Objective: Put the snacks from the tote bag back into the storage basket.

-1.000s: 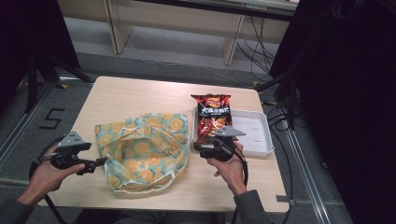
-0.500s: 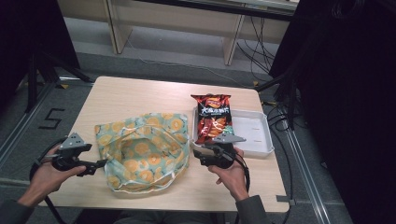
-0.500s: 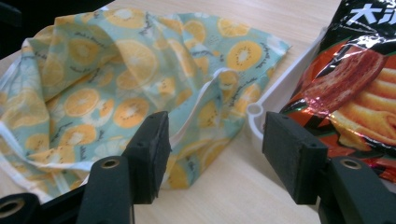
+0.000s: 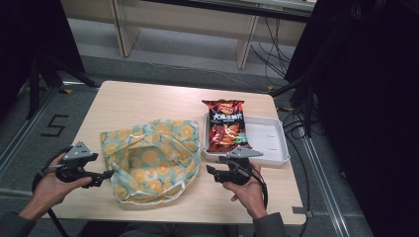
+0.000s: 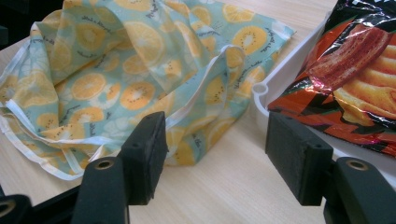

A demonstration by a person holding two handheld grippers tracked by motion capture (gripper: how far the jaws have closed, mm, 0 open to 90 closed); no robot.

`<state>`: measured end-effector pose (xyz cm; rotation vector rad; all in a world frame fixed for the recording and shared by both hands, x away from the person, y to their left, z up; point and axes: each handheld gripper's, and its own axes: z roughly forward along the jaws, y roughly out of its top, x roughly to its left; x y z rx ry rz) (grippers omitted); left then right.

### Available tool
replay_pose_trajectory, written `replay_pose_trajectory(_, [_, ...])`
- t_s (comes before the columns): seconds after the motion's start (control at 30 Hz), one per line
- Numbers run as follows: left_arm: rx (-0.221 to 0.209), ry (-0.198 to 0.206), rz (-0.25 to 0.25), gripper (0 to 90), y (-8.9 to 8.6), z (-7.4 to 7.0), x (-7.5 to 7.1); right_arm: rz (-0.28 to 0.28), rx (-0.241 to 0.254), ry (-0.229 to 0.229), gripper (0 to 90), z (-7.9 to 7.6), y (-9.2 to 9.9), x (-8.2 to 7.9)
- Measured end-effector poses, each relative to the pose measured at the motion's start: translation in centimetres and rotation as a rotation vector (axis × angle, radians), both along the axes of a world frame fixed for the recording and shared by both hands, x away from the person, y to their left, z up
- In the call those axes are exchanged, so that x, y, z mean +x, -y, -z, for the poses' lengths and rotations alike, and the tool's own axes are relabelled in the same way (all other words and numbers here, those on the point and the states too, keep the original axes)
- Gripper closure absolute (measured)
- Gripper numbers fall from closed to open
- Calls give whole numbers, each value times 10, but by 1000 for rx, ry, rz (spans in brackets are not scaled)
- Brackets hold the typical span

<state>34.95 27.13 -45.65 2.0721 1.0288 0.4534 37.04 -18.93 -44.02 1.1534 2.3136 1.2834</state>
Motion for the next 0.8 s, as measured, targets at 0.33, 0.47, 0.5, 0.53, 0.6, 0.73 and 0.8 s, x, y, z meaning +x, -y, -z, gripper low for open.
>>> replay_pose_trajectory(0.33, [10,-25,29,158,9,7,-9,-22,-34,5,356,-2,2,-17])
replay_pose_trajectory(0.47, [30,-18,44,158,11,8,-10,-23,-46,10,348,1,2,-21])
replay_pose_trajectory(0.5, [15,-20,25,158,12,9,-12,-24,-46,-9,345,1,1,-23])
replay_pose_trajectory(0.53, [25,-14,35,158,11,8,-12,-18,-43,-9,345,2,0,-24])
replay_pose_trajectory(0.6, [24,-15,37,158,12,9,-13,-22,-71,0,345,4,0,-27])
replay_pose_trajectory(0.73, [35,-17,44,158,12,9,-15,-24,-83,-23,344,7,-3,-33])
replay_pose_trajectory(0.8, [31,-15,43,158,11,9,-15,-33,-89,-35,341,8,-3,-35])
